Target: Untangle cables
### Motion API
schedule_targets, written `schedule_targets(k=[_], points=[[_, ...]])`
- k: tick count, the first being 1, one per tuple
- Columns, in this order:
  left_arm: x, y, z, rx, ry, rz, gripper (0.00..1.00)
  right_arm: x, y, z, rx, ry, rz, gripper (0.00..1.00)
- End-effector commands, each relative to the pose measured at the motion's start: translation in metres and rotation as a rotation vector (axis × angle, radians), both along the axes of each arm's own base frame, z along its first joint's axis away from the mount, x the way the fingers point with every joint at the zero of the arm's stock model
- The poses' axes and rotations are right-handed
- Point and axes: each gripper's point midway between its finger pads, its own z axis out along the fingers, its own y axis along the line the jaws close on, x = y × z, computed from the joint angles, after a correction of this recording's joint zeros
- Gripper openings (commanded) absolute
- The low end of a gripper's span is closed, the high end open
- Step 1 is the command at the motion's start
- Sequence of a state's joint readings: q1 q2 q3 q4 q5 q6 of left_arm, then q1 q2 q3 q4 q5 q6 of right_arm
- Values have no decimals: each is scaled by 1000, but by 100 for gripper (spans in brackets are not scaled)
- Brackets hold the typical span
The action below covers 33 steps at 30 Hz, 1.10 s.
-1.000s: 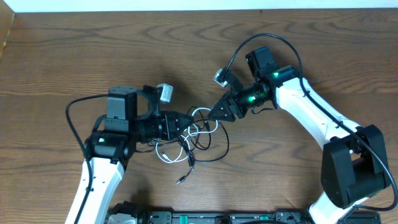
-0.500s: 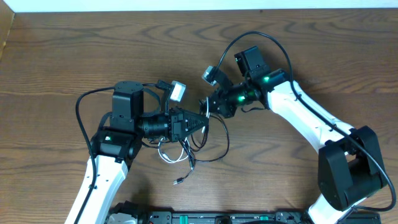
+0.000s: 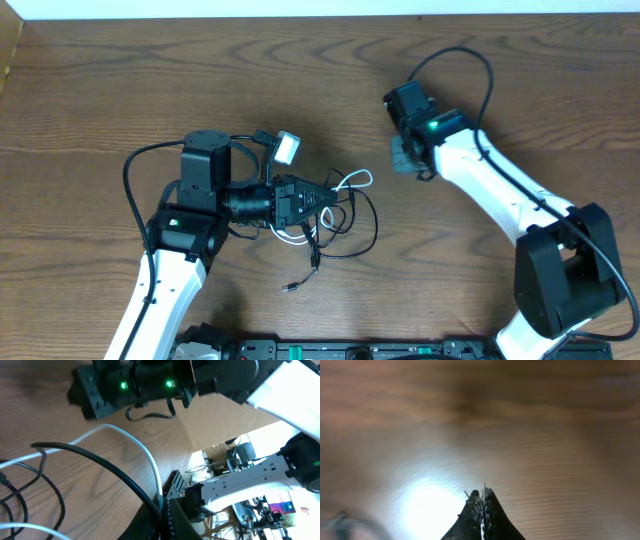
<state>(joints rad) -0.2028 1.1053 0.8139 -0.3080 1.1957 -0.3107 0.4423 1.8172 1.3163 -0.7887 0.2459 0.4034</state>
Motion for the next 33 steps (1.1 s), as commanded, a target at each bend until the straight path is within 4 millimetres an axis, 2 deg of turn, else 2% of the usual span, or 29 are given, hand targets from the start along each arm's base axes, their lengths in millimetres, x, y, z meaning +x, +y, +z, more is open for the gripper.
schedule_targets(k=[1,3,6,9,12,15,17,18,23,26,28,33], points=[[4,3,2,5,-13,20,7,16,-47,14,-93,-81,-164,1],[10,6,-4,40,-3,59,8,13,-38,9,-1,-24,-102,1],[16,12,-16,98,17,119,7,0,9,4,239,83,185,1],[19,13,-17,108,15,132,8,-25,59,18,485,130,524,3],[19,13,-17,108,16,132,7,-46,90,37,663,119,766,8],[19,13,-17,108,16,132,7,-55,100,48,743,97,865,22],[19,13,-17,108,17,132,7,-58,103,54,776,76,915,37],[19,13,-17,105,25,136,7,-59,104,55,785,68,931,42],[26,12,-8,56,95,183,8,-57,104,71,831,11,970,48],[35,10,4,2,139,223,7,-59,108,86,899,-29,1006,56],[40,9,14,-41,164,246,8,-62,110,93,938,-58,1047,56],[50,7,35,-124,198,280,7,-64,111,95,948,-69,1071,58]])
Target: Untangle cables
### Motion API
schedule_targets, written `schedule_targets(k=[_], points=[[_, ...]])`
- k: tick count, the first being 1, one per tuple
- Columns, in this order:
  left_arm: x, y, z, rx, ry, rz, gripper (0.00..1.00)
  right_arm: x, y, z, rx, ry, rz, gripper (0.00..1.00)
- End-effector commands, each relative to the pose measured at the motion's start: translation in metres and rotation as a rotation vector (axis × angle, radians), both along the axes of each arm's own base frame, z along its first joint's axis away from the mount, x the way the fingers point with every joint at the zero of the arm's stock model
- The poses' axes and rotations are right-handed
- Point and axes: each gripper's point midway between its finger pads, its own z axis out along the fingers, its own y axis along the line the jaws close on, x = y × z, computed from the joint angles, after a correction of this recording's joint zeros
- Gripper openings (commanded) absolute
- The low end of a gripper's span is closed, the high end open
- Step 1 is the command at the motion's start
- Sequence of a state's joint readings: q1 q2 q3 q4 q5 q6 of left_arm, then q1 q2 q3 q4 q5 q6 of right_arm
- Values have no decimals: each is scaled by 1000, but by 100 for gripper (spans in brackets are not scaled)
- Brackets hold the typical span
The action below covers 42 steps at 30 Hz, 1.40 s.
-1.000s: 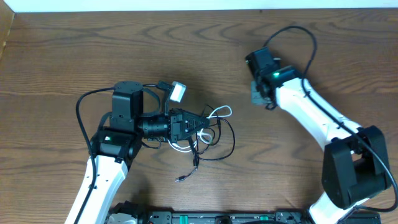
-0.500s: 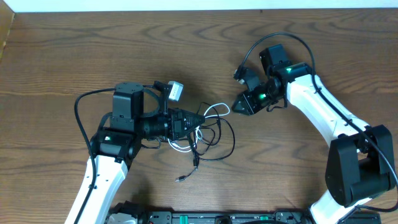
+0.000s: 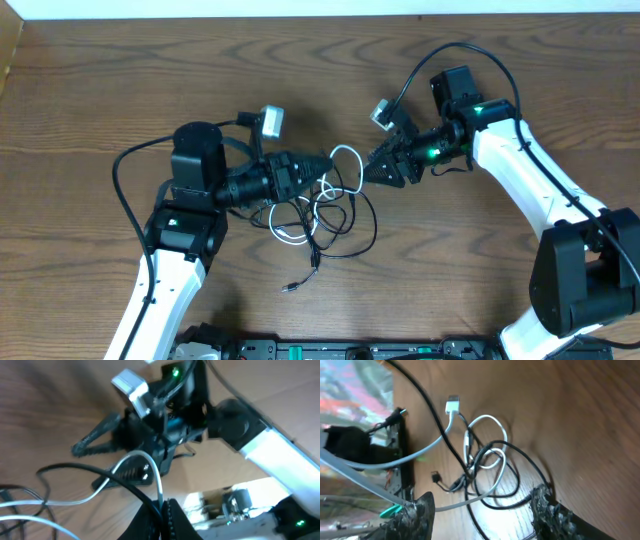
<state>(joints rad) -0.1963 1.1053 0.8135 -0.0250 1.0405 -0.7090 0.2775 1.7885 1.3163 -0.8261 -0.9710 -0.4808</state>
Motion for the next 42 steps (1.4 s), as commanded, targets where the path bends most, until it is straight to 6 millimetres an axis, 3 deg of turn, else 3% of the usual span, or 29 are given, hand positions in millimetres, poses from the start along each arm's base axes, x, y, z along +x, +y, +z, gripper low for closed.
schedule_targets(k=[1,4,11,19,25,33,37,42], points=[[5,1,11,-76,121,47,7,-5,5,21,86,-52,48,59],[6,1,13,-85,128,55,7,-5,6,22,92,-73,62,60],[24,19,10,-70,120,162,7,19,-25,3,-47,-14,-102,61],[33,26,8,-98,200,244,7,3,-7,42,218,-40,21,66],[16,10,18,-160,268,138,8,5,4,51,269,-134,78,67],[-18,-21,65,-245,104,-117,7,15,19,61,306,-285,128,69],[-30,-27,75,-257,60,-188,8,0,33,70,368,-267,187,78],[-35,-32,75,-251,36,-216,7,-23,55,74,406,-248,269,76]])
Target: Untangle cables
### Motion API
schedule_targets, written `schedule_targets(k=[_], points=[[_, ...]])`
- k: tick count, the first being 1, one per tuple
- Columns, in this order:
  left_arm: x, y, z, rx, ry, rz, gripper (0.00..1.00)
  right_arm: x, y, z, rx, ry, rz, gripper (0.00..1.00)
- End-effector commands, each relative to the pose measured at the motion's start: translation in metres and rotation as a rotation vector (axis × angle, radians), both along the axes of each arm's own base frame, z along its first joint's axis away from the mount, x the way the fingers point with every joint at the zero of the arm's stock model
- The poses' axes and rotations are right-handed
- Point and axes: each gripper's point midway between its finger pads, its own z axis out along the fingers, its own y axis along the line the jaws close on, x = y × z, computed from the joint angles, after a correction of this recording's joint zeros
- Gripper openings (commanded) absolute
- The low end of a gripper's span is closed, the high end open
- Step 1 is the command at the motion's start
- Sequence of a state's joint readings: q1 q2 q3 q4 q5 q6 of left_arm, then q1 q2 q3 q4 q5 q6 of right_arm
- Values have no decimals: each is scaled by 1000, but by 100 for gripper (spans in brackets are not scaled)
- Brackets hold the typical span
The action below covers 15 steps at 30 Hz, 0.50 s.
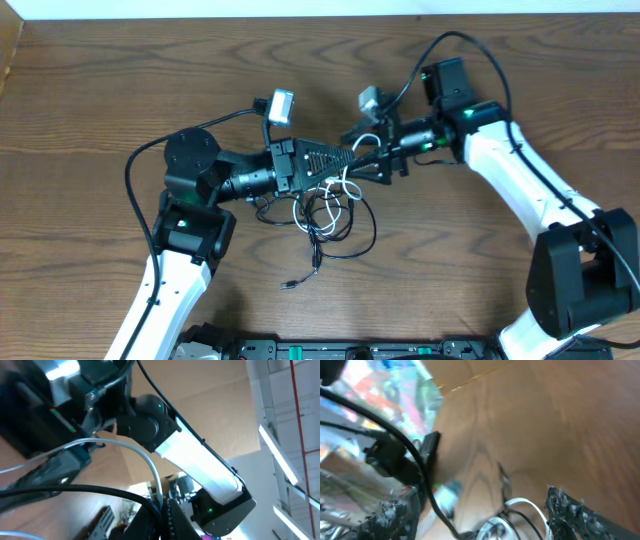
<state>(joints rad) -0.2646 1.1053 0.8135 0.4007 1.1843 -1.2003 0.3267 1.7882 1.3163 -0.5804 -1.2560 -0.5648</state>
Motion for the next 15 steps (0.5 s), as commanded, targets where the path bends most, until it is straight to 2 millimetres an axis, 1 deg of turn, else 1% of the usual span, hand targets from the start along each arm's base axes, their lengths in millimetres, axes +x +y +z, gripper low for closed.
schedule_targets(k=[1,4,5,6,7,9,10,11,12,14,15], points=[[-10,-4,5,0,-48,-54,7,-23,17,20,65,-23,90,75],[-10,-4,5,2,-60,-55,8,-31,25,20,65,-20,117,73],[-11,-4,5,2,-60,-60,7,-33,26,20,65,-21,124,70],[-12,-4,5,2,-61,-67,7,-35,28,20,66,-23,128,63],[-14,-4,5,3,-63,-73,7,-35,29,20,64,-28,129,52],[-14,-4,5,3,-63,-78,7,-31,29,15,39,-44,113,20],[-15,-4,5,3,-64,-81,8,-26,29,9,1,-58,89,3],[-16,-4,5,3,-66,-87,7,-20,27,0,-50,-69,55,1],[-18,-5,5,6,-84,-101,7,-11,25,-11,-121,-70,1,1],[-25,-5,4,14,-140,-140,7,18,11,-40,-326,-29,-197,1],[-28,-5,2,17,-153,-156,7,36,-2,-55,-439,5,-335,1]])
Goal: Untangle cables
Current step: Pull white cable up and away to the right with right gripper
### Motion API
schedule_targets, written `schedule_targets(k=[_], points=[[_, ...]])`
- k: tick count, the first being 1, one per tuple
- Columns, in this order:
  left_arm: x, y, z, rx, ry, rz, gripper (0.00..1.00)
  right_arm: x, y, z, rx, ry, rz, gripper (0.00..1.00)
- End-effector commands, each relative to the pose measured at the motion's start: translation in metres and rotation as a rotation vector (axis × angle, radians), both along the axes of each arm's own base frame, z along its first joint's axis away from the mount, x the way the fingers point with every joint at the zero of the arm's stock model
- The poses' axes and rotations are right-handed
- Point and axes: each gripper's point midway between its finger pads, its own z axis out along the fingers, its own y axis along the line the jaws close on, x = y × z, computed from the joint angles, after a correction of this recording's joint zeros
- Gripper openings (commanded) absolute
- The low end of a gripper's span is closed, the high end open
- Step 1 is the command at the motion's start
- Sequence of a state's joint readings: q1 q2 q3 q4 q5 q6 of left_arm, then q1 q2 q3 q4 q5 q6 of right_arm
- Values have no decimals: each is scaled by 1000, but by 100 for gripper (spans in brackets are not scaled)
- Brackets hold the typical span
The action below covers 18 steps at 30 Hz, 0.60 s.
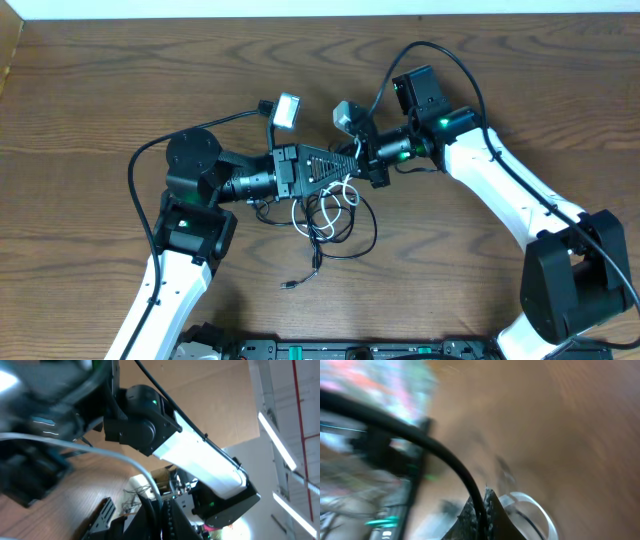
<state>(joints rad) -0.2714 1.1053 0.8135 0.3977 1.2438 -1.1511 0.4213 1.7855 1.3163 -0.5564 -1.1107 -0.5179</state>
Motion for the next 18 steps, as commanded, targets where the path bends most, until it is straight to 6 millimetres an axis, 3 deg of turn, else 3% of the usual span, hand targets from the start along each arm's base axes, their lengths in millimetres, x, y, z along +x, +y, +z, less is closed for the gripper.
schedule_targets(k=[1,4,8,13,15,18], points=[[-19,-2,0,13,-111,-108,7,67,-48,-52,-445,31,-526,1],[-23,-2,-11,35,-112,-133,8,103,-116,-73,-703,39,-982,1],[-26,0,-34,83,-86,-137,7,111,-192,-74,-907,20,-1387,1],[-17,16,-77,211,-5,-37,8,104,-239,-75,-1015,41,-1522,1],[-10,29,-104,320,41,44,8,102,-258,-76,-1048,63,-1553,1],[0,67,-160,597,163,220,7,97,-286,-79,-1088,112,-1597,1]])
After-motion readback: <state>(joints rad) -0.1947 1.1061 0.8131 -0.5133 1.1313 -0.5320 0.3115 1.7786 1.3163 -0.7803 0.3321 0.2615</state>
